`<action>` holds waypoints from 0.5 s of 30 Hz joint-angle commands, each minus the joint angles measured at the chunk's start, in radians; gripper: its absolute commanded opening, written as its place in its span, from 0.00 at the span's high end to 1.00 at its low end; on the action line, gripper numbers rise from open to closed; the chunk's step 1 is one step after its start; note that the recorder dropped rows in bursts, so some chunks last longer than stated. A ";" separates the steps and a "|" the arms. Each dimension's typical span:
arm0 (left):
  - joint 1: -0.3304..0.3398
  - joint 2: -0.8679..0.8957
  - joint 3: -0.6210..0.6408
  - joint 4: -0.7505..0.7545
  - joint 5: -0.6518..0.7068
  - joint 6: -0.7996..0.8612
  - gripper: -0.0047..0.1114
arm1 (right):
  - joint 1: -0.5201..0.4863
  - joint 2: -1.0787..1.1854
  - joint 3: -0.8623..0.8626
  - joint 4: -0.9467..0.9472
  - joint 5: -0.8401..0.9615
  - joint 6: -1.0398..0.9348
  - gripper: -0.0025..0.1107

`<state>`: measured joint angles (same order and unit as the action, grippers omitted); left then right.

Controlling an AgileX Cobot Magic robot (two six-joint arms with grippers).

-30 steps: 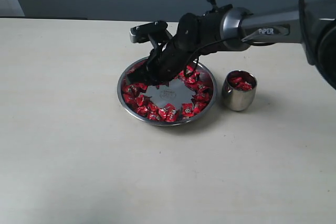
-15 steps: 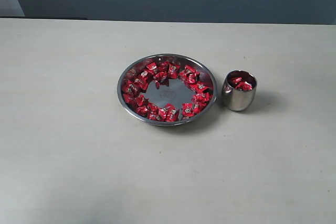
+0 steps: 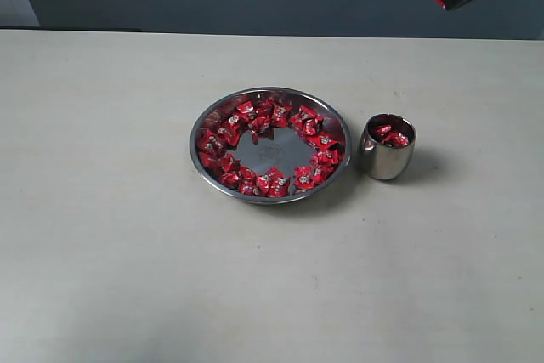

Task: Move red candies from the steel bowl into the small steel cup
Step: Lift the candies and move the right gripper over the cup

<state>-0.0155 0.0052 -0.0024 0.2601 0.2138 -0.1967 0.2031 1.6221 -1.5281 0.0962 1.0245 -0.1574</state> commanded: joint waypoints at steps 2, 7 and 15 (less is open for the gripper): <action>-0.006 -0.005 0.002 -0.004 -0.006 -0.004 0.96 | -0.005 0.022 -0.006 0.108 0.121 -0.067 0.98; -0.006 -0.005 0.002 -0.004 -0.006 -0.004 0.96 | -0.005 0.074 -0.006 0.118 0.190 -0.077 0.98; -0.006 -0.005 0.002 -0.004 -0.006 -0.004 0.96 | -0.003 0.192 -0.006 0.116 0.197 -0.077 0.98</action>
<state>-0.0155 0.0052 -0.0024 0.2601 0.2138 -0.1967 0.2031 1.7834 -1.5281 0.2137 1.2180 -0.2251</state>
